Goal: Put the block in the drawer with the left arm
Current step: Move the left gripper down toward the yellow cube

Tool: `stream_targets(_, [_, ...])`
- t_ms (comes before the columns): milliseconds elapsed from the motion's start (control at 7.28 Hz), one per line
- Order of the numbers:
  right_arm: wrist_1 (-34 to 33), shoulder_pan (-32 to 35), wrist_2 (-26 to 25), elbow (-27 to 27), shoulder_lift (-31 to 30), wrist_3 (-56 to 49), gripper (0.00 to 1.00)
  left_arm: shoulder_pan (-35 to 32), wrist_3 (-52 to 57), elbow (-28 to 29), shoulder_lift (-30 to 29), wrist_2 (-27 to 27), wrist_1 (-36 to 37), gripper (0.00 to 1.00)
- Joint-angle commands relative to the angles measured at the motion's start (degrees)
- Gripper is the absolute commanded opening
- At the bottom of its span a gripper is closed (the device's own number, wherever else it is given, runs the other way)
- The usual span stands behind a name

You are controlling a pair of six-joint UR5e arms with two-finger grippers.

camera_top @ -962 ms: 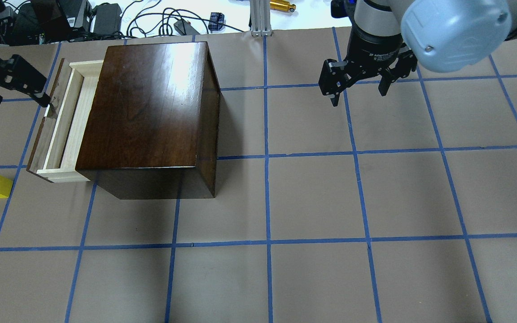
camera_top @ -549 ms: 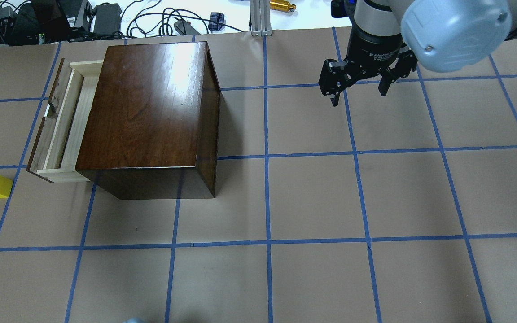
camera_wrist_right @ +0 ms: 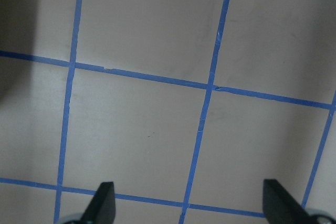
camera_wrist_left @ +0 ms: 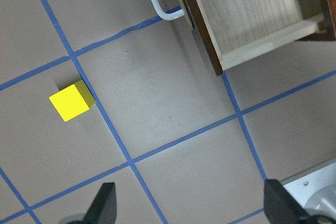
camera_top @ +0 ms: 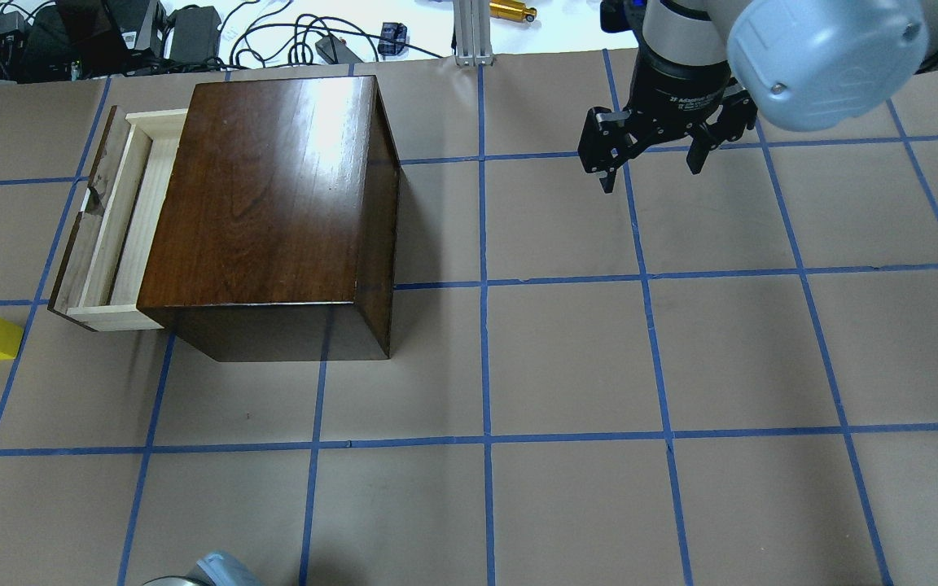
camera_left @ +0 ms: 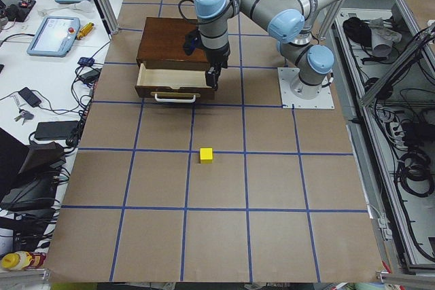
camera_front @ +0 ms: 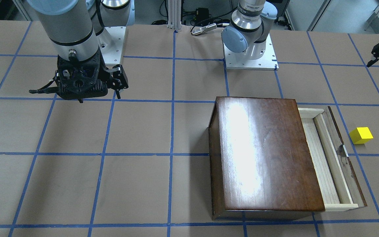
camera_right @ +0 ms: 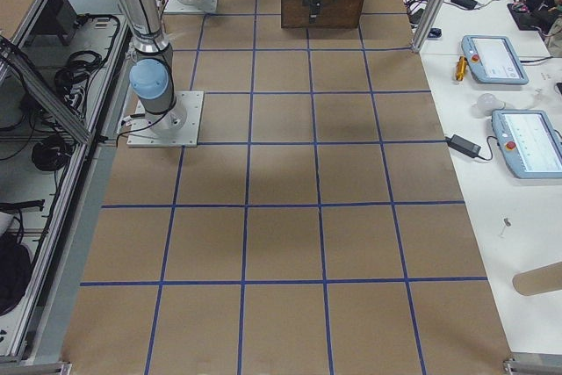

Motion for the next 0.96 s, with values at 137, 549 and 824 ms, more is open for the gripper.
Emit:
stream_targets(137, [0.0,0.0,0.0,0.0,0.0,0.1,1.0,2.7,34.0,-6.8,-2.7,3.9,16.4,1.0])
stream_targets(549, [0.0,0.0,0.0,0.0,0.0,0.1,1.0,4.8,44.8,-8.6,-8.5,2.8,26.4,1.0])
stream_targets(824, [0.0,0.0,0.0,0.0,0.0,0.0,1.0,4.8,46.4,-8.6,-13.4,0.7,28.7,1.0])
